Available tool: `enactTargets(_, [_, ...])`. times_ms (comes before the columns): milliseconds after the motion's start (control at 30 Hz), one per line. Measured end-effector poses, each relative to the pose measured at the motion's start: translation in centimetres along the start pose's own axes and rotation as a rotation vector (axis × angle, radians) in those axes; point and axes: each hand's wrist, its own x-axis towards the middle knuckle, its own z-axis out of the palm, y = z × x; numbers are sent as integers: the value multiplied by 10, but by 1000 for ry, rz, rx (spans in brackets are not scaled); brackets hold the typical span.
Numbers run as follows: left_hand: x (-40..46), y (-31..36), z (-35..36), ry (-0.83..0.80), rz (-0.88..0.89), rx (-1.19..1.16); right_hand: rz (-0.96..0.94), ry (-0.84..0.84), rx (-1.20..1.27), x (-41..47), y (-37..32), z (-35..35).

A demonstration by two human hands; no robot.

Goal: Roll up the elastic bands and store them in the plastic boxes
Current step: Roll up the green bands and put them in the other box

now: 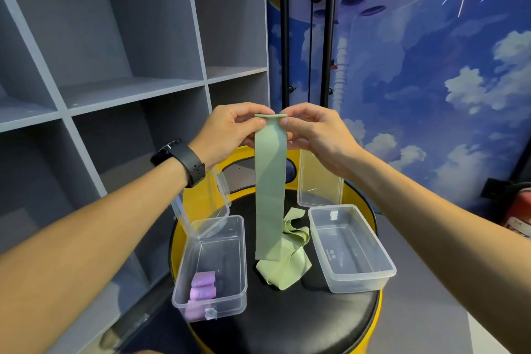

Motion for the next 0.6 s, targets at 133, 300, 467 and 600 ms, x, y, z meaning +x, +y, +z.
enactTargets(133, [-5, -21, 9, -13, -27, 37, 48, 10, -8, -3, 23, -2])
enactTargets(300, [-17, -55, 26, -39, -135, -64, 133, -4, 38, -7, 62, -3])
enactTargets(467, [-26, -95, 44, -65, -232, -153, 202, -9, 42, -10, 101, -4])
enactTargets(600, [-30, -120, 54, -64, -258, -192, 218, 8, 12, -12, 119, -4])
